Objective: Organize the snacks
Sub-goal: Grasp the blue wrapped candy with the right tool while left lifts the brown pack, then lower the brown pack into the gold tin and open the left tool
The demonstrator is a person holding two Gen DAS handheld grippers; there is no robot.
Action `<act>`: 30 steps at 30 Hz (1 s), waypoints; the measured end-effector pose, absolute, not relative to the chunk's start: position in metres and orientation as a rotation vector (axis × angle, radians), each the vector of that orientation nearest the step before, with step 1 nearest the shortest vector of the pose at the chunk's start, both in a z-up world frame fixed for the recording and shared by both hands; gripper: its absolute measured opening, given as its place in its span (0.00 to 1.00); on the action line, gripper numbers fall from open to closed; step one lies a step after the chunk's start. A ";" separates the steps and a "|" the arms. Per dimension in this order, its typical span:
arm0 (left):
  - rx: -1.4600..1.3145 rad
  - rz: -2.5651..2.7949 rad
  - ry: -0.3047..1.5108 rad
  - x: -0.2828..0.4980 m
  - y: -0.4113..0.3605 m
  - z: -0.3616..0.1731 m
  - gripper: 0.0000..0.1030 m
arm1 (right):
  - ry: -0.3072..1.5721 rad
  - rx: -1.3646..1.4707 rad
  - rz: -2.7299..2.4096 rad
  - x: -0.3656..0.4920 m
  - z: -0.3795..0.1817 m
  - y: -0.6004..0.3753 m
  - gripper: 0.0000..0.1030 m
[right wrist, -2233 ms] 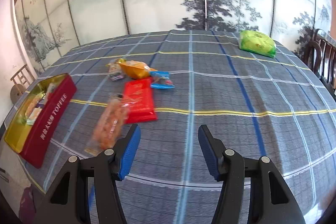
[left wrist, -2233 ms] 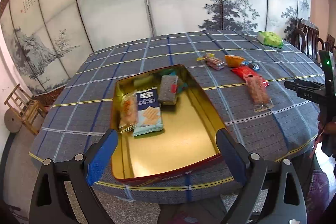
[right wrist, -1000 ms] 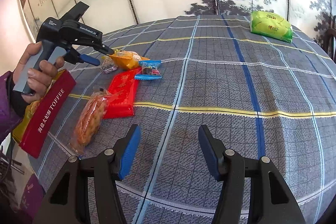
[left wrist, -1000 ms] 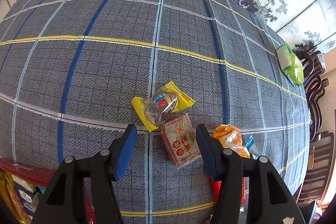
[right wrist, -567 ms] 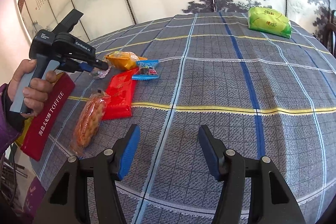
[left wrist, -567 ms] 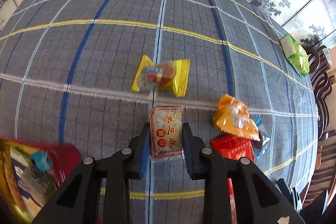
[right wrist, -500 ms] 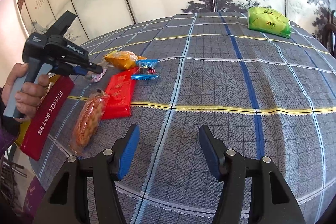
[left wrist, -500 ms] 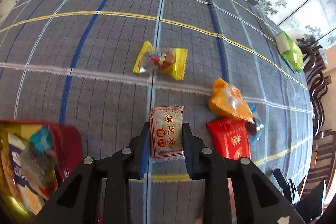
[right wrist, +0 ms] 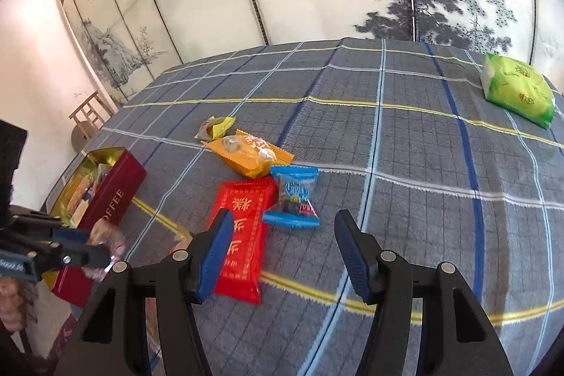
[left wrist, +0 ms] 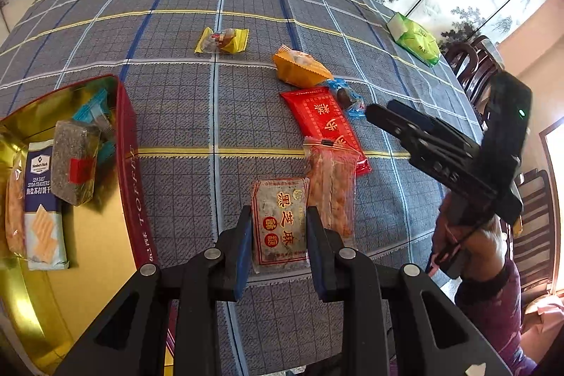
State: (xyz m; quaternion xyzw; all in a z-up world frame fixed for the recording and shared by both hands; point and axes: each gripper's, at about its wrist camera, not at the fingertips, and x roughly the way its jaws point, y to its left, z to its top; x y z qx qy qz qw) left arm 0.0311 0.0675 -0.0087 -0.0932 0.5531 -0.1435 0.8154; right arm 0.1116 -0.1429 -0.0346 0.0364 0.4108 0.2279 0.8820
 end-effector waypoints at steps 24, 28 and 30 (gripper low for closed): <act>-0.147 -0.289 1.073 -0.017 0.083 0.021 0.24 | 0.898 0.035 0.201 0.108 -0.060 -0.186 0.25; -0.162 -0.257 1.034 -0.032 0.105 0.030 0.24 | 0.896 0.058 0.162 0.103 -0.059 -0.196 0.25; -0.157 -0.226 1.014 -0.040 0.121 0.034 0.24 | 0.900 0.046 0.156 0.105 -0.059 -0.193 0.25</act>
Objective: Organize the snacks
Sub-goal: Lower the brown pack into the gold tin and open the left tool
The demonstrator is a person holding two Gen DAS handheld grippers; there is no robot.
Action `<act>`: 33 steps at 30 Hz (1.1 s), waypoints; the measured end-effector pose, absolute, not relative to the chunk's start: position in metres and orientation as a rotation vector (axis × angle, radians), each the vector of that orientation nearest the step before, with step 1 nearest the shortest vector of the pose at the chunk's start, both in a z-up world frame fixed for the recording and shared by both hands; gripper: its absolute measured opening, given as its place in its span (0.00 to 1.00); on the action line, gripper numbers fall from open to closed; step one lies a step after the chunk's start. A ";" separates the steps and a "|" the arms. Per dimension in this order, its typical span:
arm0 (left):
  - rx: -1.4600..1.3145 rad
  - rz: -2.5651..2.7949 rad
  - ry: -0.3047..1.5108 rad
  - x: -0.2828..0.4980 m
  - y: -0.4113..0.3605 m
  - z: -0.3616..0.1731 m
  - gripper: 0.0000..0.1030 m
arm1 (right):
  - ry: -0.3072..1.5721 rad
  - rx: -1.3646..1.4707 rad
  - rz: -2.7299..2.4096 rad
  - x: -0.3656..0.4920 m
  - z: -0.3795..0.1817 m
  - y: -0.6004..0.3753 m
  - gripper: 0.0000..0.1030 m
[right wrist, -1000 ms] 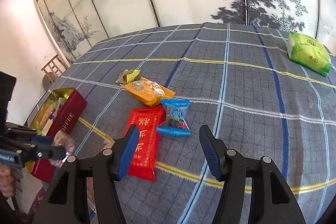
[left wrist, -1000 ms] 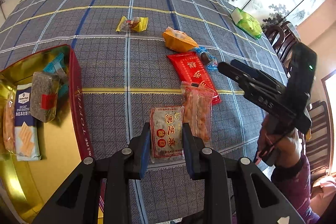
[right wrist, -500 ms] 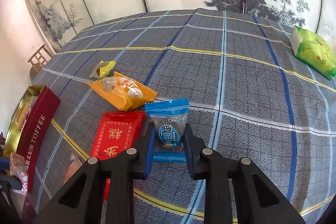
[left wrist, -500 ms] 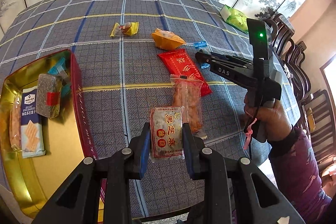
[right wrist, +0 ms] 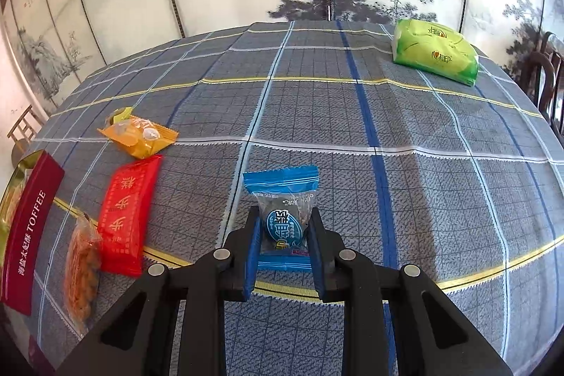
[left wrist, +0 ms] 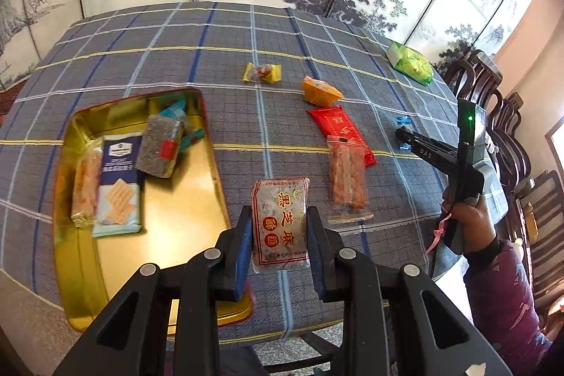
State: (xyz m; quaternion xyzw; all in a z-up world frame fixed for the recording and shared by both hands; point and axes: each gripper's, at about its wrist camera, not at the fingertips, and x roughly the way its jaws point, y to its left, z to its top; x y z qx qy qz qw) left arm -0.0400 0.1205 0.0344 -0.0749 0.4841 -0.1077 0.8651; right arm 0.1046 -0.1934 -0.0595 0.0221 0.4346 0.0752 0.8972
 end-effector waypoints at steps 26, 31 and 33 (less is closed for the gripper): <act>-0.146 0.021 1.062 -0.065 0.233 -0.018 0.24 | 0.902 0.007 0.104 0.105 -0.061 -0.184 0.25; -0.122 0.038 1.062 -0.063 0.234 -0.024 0.24 | 0.902 0.004 0.100 0.105 -0.061 -0.183 0.25; -0.109 0.046 1.059 -0.063 0.234 -0.026 0.24 | 0.902 0.005 0.100 0.106 -0.061 -0.182 0.25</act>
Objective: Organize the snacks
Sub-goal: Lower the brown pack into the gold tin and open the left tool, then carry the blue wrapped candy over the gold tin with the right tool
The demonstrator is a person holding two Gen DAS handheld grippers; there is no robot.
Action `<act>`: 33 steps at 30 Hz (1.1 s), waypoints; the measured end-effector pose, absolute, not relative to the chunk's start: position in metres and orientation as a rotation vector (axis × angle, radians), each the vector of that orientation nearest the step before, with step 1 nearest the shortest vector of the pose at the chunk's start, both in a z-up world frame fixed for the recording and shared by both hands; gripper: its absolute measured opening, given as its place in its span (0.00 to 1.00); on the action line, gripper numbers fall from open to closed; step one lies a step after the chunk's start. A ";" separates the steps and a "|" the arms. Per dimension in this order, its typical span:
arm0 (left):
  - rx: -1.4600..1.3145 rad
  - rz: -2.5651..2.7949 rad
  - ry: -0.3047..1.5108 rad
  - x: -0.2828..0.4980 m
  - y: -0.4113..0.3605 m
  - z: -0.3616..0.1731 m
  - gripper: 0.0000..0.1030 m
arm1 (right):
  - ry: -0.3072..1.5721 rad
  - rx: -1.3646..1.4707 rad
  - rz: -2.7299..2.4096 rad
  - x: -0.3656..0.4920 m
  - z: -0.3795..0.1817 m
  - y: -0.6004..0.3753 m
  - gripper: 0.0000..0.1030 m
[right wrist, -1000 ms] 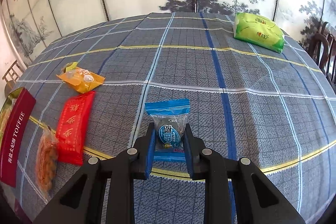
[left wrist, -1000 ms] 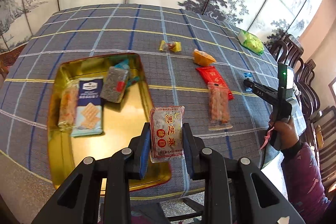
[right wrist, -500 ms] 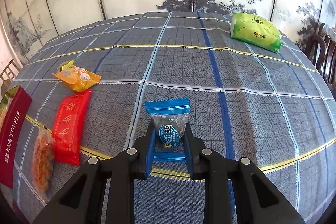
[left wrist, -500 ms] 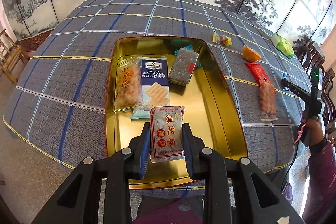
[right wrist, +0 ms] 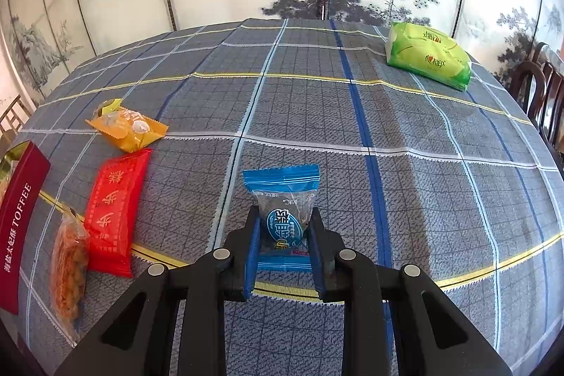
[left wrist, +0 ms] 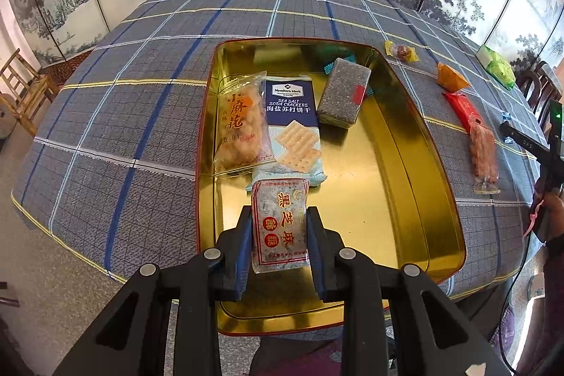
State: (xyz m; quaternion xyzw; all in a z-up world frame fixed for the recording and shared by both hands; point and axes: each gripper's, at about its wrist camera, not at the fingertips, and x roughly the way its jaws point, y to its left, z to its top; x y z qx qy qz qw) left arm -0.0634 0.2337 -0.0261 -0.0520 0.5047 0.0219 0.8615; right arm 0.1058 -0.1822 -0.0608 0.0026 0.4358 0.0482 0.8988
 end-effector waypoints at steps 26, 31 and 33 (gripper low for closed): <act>0.054 0.161 0.953 -0.075 0.222 -0.022 0.42 | 0.906 -0.005 0.085 0.108 -0.061 -0.176 0.25; 0.088 0.181 0.920 -0.080 0.214 -0.016 0.48 | 0.907 0.004 0.090 0.105 -0.061 -0.176 0.25; 0.109 0.186 0.901 -0.082 0.210 -0.013 0.50 | 0.903 0.004 0.092 0.100 -0.059 -0.176 0.25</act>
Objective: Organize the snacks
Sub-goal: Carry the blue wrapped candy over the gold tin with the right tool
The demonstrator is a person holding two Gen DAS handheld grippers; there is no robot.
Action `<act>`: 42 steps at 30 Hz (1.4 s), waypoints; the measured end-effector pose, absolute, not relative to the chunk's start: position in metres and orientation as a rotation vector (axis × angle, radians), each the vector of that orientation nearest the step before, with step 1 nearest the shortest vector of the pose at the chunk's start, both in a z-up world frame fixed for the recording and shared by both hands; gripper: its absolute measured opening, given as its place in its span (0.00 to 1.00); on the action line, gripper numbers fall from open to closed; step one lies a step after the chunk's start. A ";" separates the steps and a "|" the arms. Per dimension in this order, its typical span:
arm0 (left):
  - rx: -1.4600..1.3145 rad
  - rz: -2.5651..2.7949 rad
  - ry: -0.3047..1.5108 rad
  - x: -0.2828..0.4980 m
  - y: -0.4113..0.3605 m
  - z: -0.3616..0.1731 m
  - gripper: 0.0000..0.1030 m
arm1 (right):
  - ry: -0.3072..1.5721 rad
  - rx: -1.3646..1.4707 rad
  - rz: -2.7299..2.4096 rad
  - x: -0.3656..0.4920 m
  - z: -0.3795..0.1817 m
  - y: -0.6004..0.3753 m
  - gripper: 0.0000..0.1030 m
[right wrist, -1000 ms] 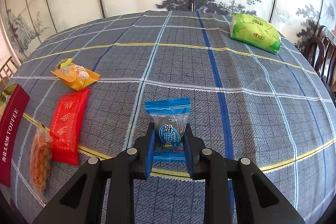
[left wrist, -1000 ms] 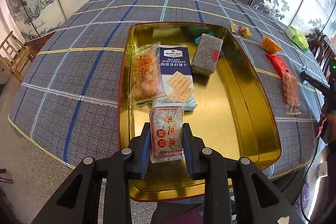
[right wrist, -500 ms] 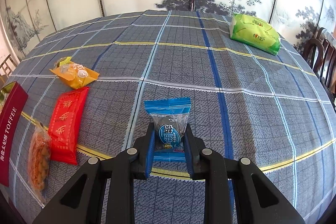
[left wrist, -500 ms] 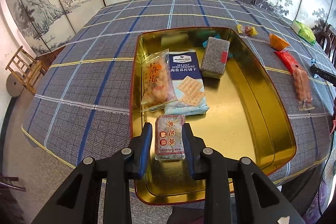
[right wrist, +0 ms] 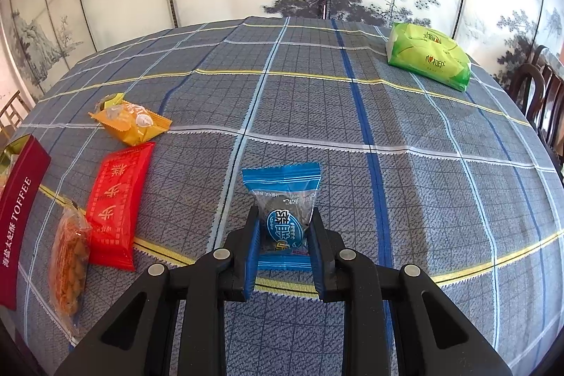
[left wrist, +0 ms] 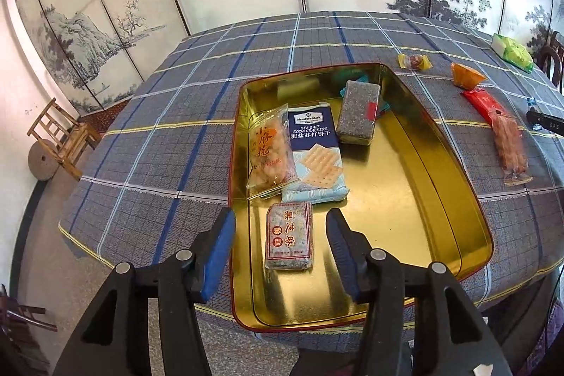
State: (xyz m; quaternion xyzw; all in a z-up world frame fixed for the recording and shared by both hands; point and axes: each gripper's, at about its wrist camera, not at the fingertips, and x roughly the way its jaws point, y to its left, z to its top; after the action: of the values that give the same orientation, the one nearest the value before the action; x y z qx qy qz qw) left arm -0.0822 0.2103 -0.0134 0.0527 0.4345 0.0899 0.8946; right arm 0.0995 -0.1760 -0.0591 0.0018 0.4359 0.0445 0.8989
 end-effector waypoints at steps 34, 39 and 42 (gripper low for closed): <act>0.056 0.270 0.808 -0.109 0.233 -0.007 0.67 | 0.789 0.031 0.579 -0.028 0.028 -0.057 0.25; 0.054 0.262 0.804 -0.112 0.237 -0.008 0.69 | 0.820 -0.019 0.686 -0.032 0.028 -0.010 0.25; 0.053 0.252 0.795 -0.116 0.239 -0.008 0.71 | 0.836 -0.055 0.726 -0.029 0.028 0.021 0.25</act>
State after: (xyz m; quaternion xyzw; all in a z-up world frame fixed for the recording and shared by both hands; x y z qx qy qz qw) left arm -0.1155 0.2395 -0.0079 0.0257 0.3862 0.1225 0.9139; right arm -0.0287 0.0207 0.0281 -0.0260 0.3969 0.3447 0.8503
